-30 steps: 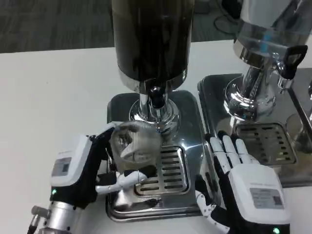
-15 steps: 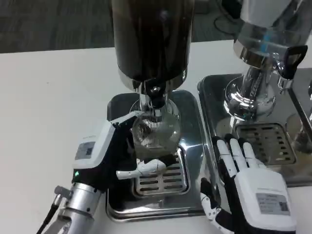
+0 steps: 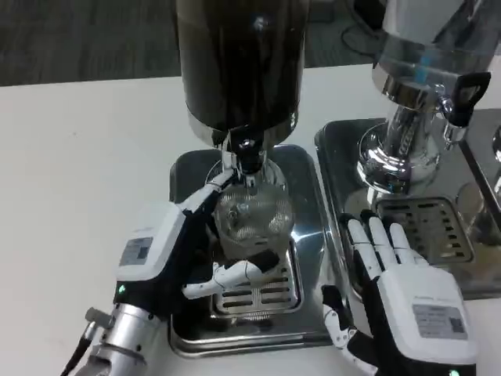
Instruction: Grasp the cup under the faucet to collect the drink, then remove the cup.
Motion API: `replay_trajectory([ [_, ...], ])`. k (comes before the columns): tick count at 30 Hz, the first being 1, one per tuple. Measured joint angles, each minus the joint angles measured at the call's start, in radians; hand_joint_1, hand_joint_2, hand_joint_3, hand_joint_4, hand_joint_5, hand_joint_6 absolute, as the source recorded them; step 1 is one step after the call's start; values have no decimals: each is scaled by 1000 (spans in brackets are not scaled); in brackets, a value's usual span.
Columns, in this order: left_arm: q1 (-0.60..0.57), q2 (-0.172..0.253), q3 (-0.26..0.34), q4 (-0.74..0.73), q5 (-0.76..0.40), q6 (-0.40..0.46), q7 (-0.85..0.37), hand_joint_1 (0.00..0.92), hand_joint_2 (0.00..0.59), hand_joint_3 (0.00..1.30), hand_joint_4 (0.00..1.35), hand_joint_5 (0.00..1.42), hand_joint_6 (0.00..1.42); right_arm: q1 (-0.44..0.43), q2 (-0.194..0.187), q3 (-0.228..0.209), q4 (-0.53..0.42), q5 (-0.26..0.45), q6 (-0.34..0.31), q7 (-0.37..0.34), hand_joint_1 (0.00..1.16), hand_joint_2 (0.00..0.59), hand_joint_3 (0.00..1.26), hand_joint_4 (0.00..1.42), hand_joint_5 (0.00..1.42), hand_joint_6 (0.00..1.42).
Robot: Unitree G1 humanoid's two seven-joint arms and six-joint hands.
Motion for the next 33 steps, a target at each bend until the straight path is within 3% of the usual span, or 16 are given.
replay_trajectory([
  [9,78,61,53,-82,-34,-9,-1,0,0,164,299,626,642,-8,-12,-12,0,6,-3,14,463,478,54,0,0,185],
  [11,113,80,73,-120,-37,-17,-1,0,1,178,279,589,532,-15,-14,-15,0,6,-4,17,462,476,54,0,0,184],
  [14,175,100,107,-166,-70,-30,-6,0,10,154,133,409,333,-23,-18,-16,1,4,-5,22,457,472,47,0,0,141],
  [16,224,120,133,-200,-79,-32,-10,0,33,25,14,185,146,-31,-31,-15,6,-10,-5,30,445,473,27,0,0,106],
  [18,257,137,151,-236,-76,-19,-18,0,57,1,1,49,20,-38,-46,-13,10,-32,-6,31,417,469,16,0,0,61],
  [21,324,186,172,-345,-35,100,-40,0,56,0,0,0,0,-44,-68,-12,16,-60,-10,30,303,459,1,0,0,1],
  [22,362,212,177,-411,7,187,-62,0,57,0,0,0,0,-47,-83,-10,23,-81,-11,26,260,447,0,0,0,0],
  [24,405,219,182,-475,41,283,-97,0,59,0,0,0,0,-53,-91,-11,40,-86,-11,22,177,432,0,0,0,0],
  [27,430,219,180,-524,67,374,-149,0,62,0,0,0,0,-54,-91,-12,45,-95,-11,22,161,432,0,0,0,0],
  [33,468,219,185,-539,44,380,-161,0,95,0,0,0,0,-52,-91,-18,45,-94,-12,22,192,463,0,0,0,0],
])
